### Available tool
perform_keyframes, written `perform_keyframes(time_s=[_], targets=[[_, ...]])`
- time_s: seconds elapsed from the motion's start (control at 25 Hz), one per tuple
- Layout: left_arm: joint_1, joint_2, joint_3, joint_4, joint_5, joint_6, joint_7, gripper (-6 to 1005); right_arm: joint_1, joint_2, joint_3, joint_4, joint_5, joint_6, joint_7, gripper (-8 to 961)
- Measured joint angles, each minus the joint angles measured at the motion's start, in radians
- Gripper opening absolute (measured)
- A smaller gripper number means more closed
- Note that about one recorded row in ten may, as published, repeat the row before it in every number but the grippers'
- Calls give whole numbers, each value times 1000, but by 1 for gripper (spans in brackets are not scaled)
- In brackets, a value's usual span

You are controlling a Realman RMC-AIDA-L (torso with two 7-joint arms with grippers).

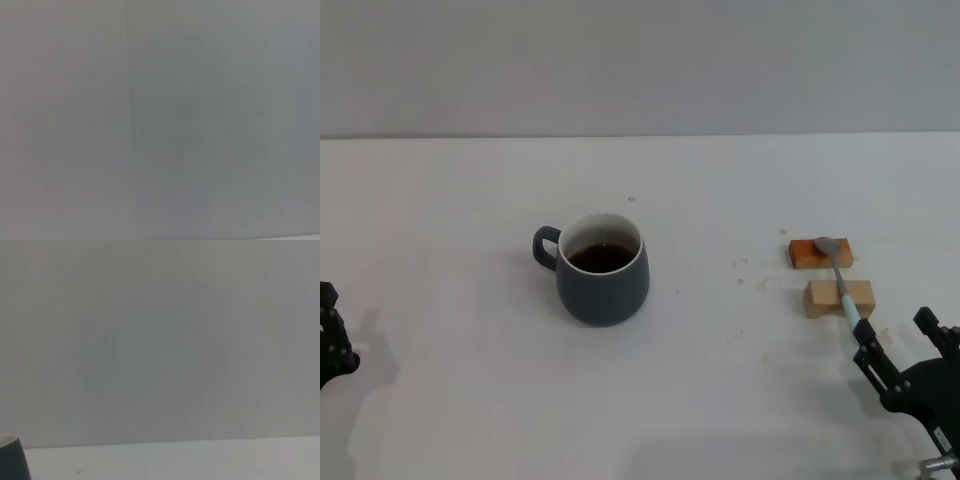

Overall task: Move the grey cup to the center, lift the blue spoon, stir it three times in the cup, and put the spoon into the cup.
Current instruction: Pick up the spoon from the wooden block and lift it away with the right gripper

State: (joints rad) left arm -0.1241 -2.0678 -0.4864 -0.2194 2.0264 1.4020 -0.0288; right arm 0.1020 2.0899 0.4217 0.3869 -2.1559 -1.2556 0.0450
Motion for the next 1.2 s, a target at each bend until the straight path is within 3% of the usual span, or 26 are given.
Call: perform_keyframes(time_s=[1.2], targets=[[0,0,0,0,2,-11,1,-2,41,-1,-1,7,-1,77,3,755]])
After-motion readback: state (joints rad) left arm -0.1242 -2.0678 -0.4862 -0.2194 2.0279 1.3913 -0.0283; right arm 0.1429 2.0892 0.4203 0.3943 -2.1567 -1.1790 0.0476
